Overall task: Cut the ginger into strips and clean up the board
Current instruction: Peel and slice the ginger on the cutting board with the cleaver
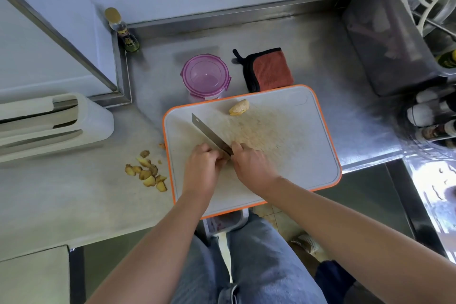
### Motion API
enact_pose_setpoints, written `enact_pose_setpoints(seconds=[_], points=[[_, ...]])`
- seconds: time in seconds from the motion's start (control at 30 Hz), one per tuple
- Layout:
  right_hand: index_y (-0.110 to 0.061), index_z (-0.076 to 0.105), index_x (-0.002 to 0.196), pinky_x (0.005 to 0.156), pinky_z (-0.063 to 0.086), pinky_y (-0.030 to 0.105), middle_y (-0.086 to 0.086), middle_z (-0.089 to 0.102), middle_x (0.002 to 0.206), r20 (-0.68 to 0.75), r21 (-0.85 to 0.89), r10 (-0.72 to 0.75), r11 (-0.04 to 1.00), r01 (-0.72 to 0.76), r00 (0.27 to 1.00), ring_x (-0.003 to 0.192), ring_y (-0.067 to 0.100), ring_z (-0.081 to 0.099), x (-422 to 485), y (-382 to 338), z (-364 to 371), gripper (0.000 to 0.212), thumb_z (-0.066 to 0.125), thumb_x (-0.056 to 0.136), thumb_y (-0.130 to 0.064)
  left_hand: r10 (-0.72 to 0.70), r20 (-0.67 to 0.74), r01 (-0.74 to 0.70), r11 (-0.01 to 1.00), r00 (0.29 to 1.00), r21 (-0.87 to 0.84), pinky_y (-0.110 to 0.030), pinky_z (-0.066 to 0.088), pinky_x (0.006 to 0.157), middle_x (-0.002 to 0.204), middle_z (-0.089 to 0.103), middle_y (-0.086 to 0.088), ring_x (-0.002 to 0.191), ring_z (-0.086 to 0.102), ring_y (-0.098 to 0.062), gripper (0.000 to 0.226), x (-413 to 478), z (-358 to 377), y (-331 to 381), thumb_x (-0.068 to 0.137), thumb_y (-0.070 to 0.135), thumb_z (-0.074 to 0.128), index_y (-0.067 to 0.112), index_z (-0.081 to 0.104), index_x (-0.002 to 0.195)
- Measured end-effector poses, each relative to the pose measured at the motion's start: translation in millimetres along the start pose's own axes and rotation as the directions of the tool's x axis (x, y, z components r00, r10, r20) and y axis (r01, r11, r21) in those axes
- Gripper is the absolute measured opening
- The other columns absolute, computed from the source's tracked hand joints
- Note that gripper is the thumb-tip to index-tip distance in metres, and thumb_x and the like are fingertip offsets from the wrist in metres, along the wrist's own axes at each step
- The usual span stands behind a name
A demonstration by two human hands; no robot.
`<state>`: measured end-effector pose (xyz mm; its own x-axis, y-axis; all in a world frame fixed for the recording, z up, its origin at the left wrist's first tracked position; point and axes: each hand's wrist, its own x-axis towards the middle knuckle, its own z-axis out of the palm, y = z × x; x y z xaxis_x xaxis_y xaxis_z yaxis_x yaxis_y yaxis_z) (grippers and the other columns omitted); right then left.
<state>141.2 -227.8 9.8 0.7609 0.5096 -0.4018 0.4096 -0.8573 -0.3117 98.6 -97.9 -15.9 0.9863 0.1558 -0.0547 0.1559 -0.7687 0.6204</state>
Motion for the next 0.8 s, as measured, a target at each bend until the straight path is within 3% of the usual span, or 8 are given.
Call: enact_pose_setpoints(seconds=[0.1,0.23,0.33,0.47,0.8], points=[[-0.006,0.04,0.124,0.062,0.04,0.037,0.013,0.054,0.104,0.026,-0.008,-0.034,0.999,0.034,0.999,0.083,0.037,0.059,-5.5,8.6,-3.0,0.026,0.04,0.098,-0.009,-0.013,0.014,0.013,1.0,1.0,0.013,-0.036,0.05,0.064,0.079,0.064,-0.009,0.078,0.061,-0.03,0.007,2.0,-0.4,-0.2,0.076,0.006,0.077,0.008,0.078,0.082],[-0.006,0.041,0.121,0.06,0.036,0.035,0.01,0.051,0.097,0.087,-0.047,-0.047,0.998,0.051,0.995,0.075,0.032,0.054,-14.9,19.5,-5.2,0.023,0.038,0.099,-0.01,-0.006,0.013,0.006,0.999,1.0,0.05,-0.032,0.049,0.063,0.081,0.063,-0.008,0.078,0.061,-0.029,0.01,0.5,0.2,-2.7,0.073,0.011,0.081,0.007,0.076,0.081],[-0.005,0.04,0.126,0.061,0.034,0.034,0.012,0.053,0.104,0.067,-0.05,-0.033,0.998,0.036,0.997,0.083,0.035,0.058,-7.0,12.8,-4.1,0.029,0.04,0.098,-0.008,-0.028,0.045,0.021,0.989,0.999,0.144,-0.036,0.05,0.063,0.089,0.061,-0.007,0.084,0.06,-0.027,0.018,0.0,0.6,-0.5,0.071,0.013,0.081,0.008,0.07,0.084],[-0.006,0.042,0.117,0.06,0.033,0.035,0.014,0.053,0.106,0.048,-0.044,-0.029,0.999,0.031,0.998,0.084,0.037,0.058,1.3,3.9,-3.4,0.02,0.039,0.097,-0.008,-0.021,0.067,0.003,0.965,0.998,0.262,-0.03,0.043,0.047,0.073,0.063,-0.005,0.069,0.061,-0.027,0.029,3.6,1.0,6.0,0.055,0.008,0.088,0.009,0.064,0.071],[-0.007,0.041,0.12,0.061,0.037,0.036,0.013,0.054,0.104,0.023,-0.006,-0.068,0.998,0.068,0.997,0.083,0.037,0.059,3.5,10.3,-4.5,0.022,0.037,0.099,-0.013,-0.039,0.12,0.012,0.977,0.992,0.212,-0.035,0.047,0.057,0.069,0.064,-0.01,0.065,0.061,-0.031,0.019,15.6,-2.6,0.5,0.059,0.01,0.08,0.005,0.066,0.071]])
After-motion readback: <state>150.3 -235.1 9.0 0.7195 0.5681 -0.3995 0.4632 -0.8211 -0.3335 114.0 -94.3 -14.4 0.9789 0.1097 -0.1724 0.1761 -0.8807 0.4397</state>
